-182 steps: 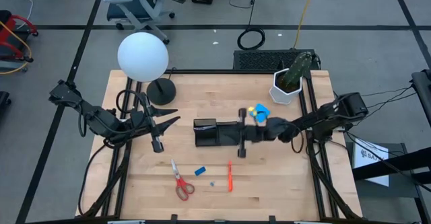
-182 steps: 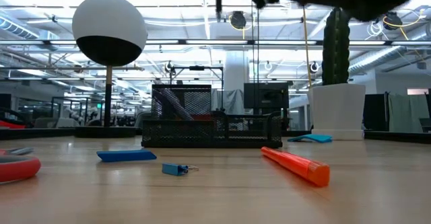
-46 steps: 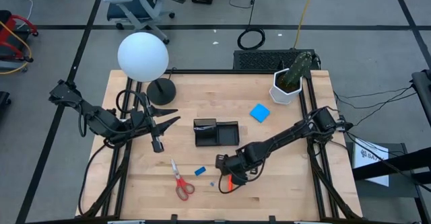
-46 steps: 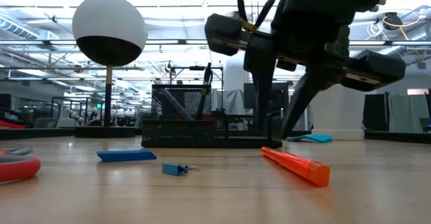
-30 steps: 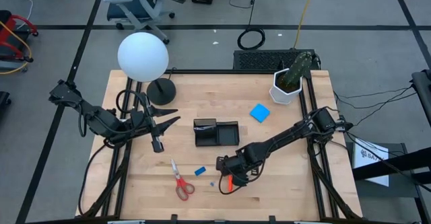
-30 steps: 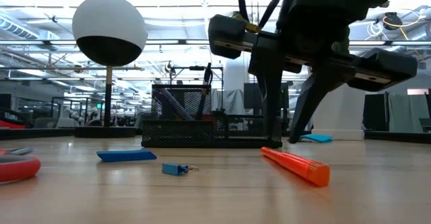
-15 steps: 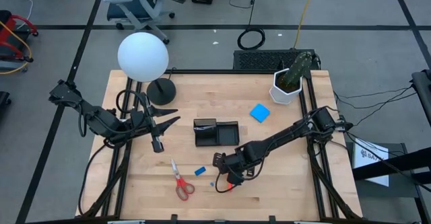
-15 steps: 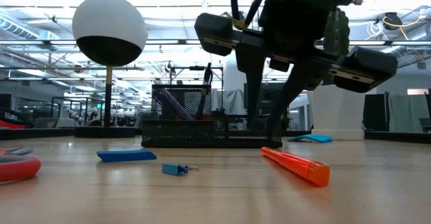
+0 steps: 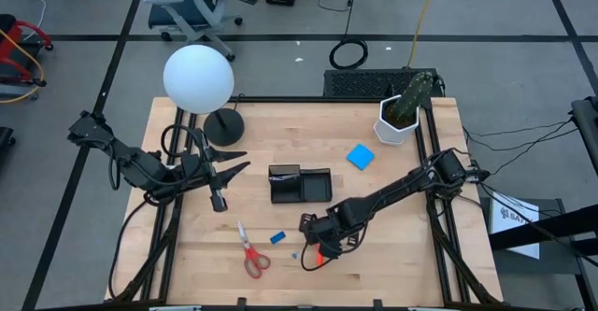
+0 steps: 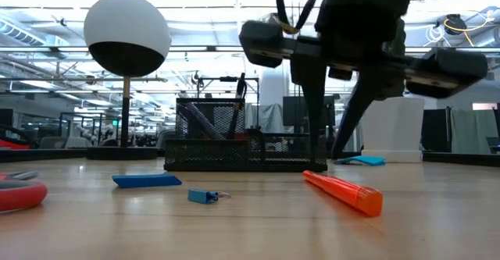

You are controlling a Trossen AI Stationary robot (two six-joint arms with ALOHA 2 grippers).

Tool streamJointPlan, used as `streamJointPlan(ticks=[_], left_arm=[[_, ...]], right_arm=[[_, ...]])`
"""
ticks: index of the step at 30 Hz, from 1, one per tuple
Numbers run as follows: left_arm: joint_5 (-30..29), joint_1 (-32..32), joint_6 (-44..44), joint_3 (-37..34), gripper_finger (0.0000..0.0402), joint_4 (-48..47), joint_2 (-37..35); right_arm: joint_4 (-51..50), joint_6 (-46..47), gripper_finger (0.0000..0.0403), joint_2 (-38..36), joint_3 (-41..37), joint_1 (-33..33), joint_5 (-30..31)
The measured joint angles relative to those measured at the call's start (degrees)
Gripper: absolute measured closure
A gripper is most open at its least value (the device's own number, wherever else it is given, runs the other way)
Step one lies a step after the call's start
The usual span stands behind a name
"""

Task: Pick and place office supplies into organizer
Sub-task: Put the orange pen into the black desk organizer

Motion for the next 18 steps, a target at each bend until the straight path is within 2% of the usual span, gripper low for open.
streamJointPlan(ticks=[7, 13, 18], left_arm=[[0.0, 0.0, 0.0, 0.0, 0.0298, 0.0, 0.0], [0.0, 0.0, 0.0, 0.0, 0.0298, 0.0, 0.0], [0.0, 0.0, 0.0, 0.0, 0.0298, 0.0, 0.0]], right_arm=[[-6.7, 0.6, 0.0337, 0.8, 6.5, -1.2, 0.0], [-20.0, 2.6, 0.0337, 8.2, 15.0, -1.4, -0.2], [-21.3, -0.2, 0.0337, 9.0, 15.8, -1.4, -0.2]])
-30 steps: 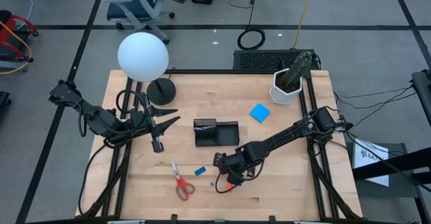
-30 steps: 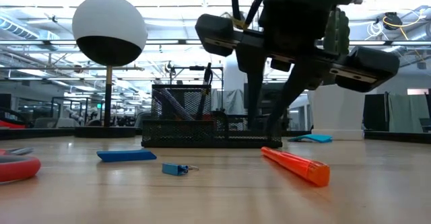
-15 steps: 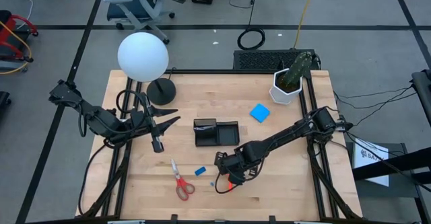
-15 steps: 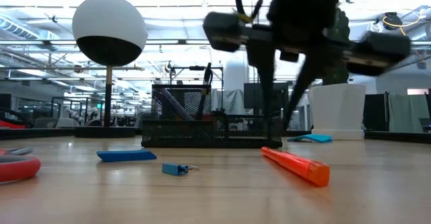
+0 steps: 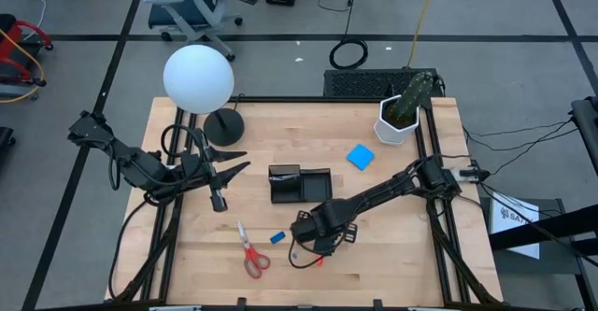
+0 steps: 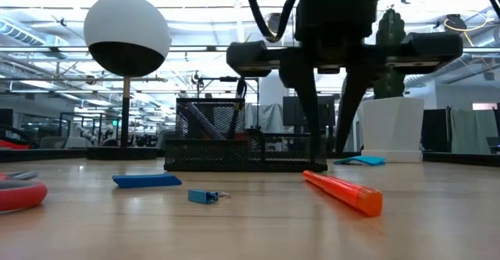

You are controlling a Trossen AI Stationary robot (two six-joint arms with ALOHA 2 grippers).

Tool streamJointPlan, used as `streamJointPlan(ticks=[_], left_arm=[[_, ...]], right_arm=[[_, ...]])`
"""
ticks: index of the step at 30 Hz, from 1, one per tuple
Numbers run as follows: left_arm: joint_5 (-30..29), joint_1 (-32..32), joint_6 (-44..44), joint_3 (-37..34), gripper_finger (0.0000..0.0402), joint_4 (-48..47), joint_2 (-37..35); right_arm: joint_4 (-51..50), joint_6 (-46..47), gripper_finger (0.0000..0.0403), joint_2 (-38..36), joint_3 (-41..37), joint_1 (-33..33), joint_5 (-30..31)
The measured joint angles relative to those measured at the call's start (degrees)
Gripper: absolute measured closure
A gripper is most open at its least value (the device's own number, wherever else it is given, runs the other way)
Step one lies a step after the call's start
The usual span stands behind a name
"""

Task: Pick and place office supplies into organizer
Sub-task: Put the orange pen into the black desk organizer

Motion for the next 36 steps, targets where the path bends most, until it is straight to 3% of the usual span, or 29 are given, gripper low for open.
streamJointPlan(ticks=[6, 14, 18, 36], left_arm=[[0.0, 0.0, 0.0, 0.0, 0.0298, 0.0, 0.0], [0.0, 0.0, 0.0, 0.0, 0.0298, 0.0, 0.0], [0.0, 0.0, 0.0, 0.0, 0.0298, 0.0, 0.0], [0.0, 0.0, 0.0, 0.0, 0.0298, 0.0, 0.0]], right_arm=[[2.3, -3.6, 0.0331, 0.0, 0.0, 0.0, -0.1], [5.4, -6.7, 0.0281, 0.0, 0.0, 0.0, -0.3], [8.7, -7.3, 0.0266, 0.0, 0.0, 0.1, -3.5], [9.6, -8.7, 0.0272, 0.0, -2.1, 2.0, -4.8]])
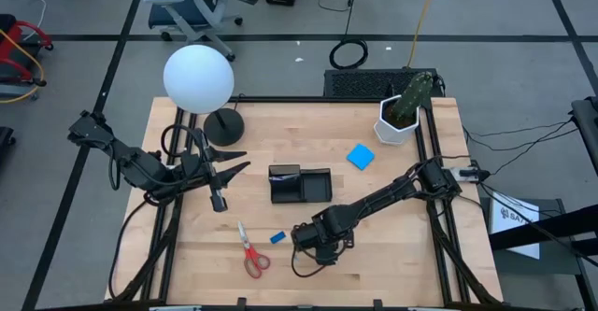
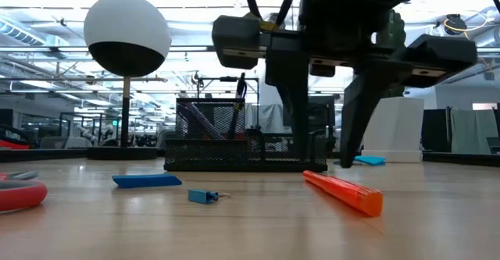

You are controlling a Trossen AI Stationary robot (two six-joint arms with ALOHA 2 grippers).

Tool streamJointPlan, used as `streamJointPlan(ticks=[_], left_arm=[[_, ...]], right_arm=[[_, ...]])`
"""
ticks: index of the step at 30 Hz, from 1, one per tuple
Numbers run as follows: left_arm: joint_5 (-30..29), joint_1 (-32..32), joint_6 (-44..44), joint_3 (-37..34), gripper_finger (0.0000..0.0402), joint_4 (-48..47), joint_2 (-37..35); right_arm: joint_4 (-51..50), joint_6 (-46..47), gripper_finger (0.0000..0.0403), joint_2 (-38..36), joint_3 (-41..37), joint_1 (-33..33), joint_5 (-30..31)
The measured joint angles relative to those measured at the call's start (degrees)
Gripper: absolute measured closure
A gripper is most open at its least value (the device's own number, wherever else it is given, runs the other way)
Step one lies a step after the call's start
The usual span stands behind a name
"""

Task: Pick and place office supplies into organizer
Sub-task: Put the orange pen into the black desk organizer

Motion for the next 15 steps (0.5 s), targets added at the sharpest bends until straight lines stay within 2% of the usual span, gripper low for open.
streamJointPlan(ticks=[15], left_arm=[[0.0, 0.0, 0.0, 0.0, 0.0298, 0.0, 0.0]], right_arm=[[0.7, -0.7, 0.0273, 4.3, 0.2, -1.0, -2.6]])
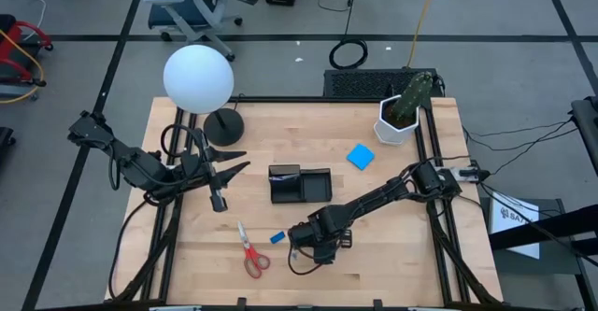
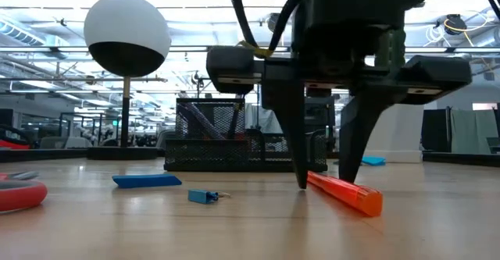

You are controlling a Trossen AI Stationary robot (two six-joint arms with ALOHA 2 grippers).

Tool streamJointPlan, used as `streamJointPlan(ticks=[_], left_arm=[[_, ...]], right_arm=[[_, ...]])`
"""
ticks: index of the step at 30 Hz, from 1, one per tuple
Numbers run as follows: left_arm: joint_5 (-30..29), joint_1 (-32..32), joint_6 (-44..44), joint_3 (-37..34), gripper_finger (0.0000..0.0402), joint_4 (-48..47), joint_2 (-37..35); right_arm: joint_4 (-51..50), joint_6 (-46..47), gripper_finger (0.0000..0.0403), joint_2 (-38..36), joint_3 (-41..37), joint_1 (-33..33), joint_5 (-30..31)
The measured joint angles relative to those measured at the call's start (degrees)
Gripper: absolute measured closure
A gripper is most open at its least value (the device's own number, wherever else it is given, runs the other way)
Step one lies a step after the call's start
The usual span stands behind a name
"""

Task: Pick and place office supplies into organizer
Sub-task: Put the orange pen into the black desk organizer

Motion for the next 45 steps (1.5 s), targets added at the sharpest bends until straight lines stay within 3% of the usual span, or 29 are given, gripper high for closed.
streamJointPlan(ticks=[6, 15, 27, 39, 45], left_arm=[[0.0, 0.0, 0.0, 0.0, 0.0298, 0.0, 0.0], [0.0, 0.0, 0.0, 0.0, 0.0298, 0.0, 0.0], [0.0, 0.0, 0.0, 0.0, 0.0298, 0.0, 0.0], [0.0, 0.0, 0.0, 0.0, 0.0298, 0.0, 0.0], [0.0, 0.0, 0.0, 0.0, 0.0298, 0.0, 0.0]], right_arm=[[0.5, -0.3, 0.0282, -0.2, -0.1, -0.9, -2.0], [-0.5, -0.3, 0.0386, -0.2, -0.2, -0.9, -2.1], [2.3, 7.8, 0.0386, -1.0, -0.4, -0.4, -1.3], [6.1, 20.3, 0.0386, -8.6, -0.4, -2.8, -1.3], [15.3, 27.5, 0.0386, -12.8, -3.2, -4.8, -1.5]])
